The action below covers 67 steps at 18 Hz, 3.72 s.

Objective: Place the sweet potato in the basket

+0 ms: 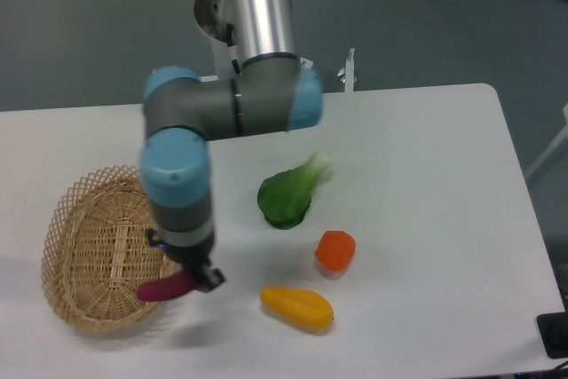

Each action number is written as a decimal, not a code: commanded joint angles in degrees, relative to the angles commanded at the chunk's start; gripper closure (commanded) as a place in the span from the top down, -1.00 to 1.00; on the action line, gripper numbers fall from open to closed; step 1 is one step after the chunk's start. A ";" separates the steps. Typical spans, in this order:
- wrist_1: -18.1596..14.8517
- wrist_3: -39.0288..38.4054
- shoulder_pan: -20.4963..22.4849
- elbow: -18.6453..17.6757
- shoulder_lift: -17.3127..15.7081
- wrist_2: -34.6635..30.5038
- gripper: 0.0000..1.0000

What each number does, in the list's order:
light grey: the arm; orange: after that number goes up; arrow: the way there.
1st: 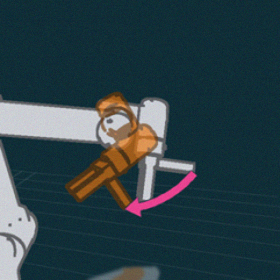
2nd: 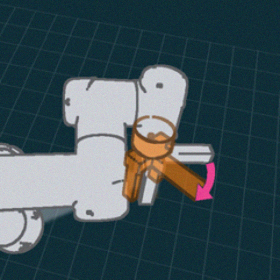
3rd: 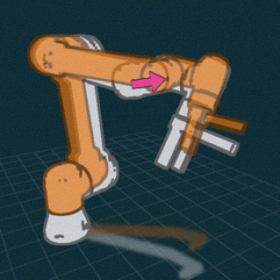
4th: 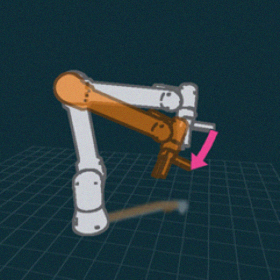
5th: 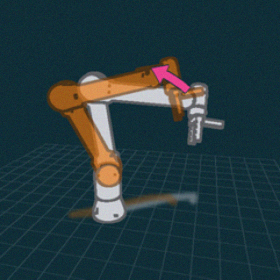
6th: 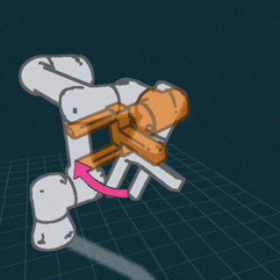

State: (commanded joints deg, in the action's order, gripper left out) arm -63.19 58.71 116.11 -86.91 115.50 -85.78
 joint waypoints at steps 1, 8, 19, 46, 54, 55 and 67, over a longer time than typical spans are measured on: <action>0.09 0.00 -0.44 -1.50 -0.88 0.26 -0.72; 0.09 -0.18 -4.57 -7.83 -1.32 0.18 -0.66; 4.03 -0.26 -4.93 -11.00 -2.64 -0.26 1.00; 0.72 18.01 26.44 5.42 0.78 -3.69 1.00; -0.70 25.66 34.44 7.19 2.89 -2.46 1.00; -0.70 26.19 35.32 7.28 2.98 -2.37 1.00; -0.26 32.70 38.58 8.16 4.74 -1.93 1.00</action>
State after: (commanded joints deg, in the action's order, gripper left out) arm -63.46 91.41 154.69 -78.75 120.23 -87.71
